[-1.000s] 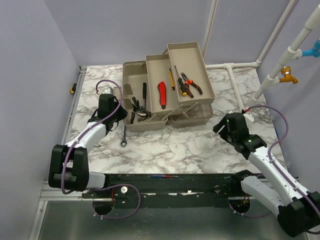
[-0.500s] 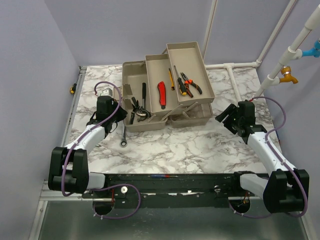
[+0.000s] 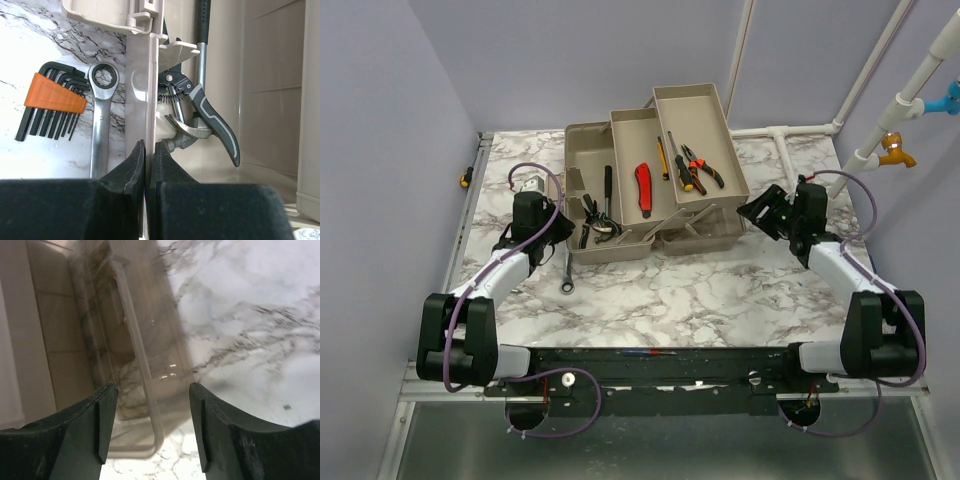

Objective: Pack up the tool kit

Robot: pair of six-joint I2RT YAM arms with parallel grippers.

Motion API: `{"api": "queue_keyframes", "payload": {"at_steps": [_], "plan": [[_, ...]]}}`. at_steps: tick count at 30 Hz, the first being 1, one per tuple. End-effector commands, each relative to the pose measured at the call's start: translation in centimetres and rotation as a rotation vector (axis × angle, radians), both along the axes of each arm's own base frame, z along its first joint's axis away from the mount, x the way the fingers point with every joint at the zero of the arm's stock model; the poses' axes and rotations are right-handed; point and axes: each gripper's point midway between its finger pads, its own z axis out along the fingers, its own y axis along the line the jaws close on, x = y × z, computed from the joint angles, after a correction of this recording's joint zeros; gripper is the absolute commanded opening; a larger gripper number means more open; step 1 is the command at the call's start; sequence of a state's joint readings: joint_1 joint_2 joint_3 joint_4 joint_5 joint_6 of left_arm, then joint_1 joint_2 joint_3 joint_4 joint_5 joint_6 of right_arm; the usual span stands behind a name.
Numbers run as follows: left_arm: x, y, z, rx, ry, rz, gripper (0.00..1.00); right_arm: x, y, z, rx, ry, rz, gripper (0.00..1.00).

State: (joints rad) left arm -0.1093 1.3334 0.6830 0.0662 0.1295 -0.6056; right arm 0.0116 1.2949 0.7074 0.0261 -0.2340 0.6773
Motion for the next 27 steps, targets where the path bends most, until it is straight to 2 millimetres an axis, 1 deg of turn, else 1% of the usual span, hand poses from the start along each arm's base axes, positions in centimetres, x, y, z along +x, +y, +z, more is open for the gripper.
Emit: {"api": "queue_keyframes", "payload": {"at_steps": [1,3,5,6,8,9,10,13,15,17,19,24,27], "plan": [[-0.4,0.3,-1.2,-0.004,0.033,-0.010,0.00,2.3,2.5,0.9,0.057,-0.079,0.165,0.65],[-0.4,0.2,-1.2,-0.008,0.034,-0.015,0.00,2.6,3.3,0.3,0.087,-0.075,0.214,0.64],[-0.4,0.0,-1.2,-0.012,0.032,-0.024,0.00,2.8,3.7,-0.5,0.102,-0.053,0.232,0.60],[-0.4,0.0,-1.1,-0.013,0.030,-0.027,0.00,2.9,3.6,-0.9,0.095,-0.043,0.232,0.58],[-0.4,-0.2,-1.1,-0.016,0.027,-0.036,0.00,3.1,3.1,-1.2,0.064,-0.030,0.220,0.46],[-0.4,-0.3,-1.0,-0.017,0.021,-0.041,0.00,3.3,2.6,-1.0,0.037,-0.031,0.200,0.36],[-0.4,-0.4,-0.9,-0.016,0.019,-0.044,0.00,3.5,1.9,-0.9,-0.010,-0.022,0.170,0.31],[-0.4,-0.7,-0.8,-0.019,0.012,-0.059,0.00,3.7,1.7,0.5,-0.122,-0.041,0.155,0.19],[-0.3,-0.9,-0.7,-0.019,0.009,-0.065,0.00,3.5,1.7,1.3,-0.165,-0.047,0.153,0.11],[-0.4,-1.1,-0.5,-0.016,0.004,-0.071,0.00,3.3,1.7,1.8,-0.195,-0.049,0.149,0.05],[-0.4,-1.3,-0.4,-0.015,-0.002,-0.080,0.00,3.2,1.8,2.5,-0.226,-0.059,0.143,0.02],[-0.4,-2.0,-0.1,-0.008,-0.015,-0.107,0.00,3.0,1.9,4.4,-0.286,-0.085,0.132,0.01],[-0.5,-2.5,0.0,-0.001,-0.019,-0.124,0.00,2.8,0.9,5.0,-0.325,-0.082,0.079,0.01]]}}
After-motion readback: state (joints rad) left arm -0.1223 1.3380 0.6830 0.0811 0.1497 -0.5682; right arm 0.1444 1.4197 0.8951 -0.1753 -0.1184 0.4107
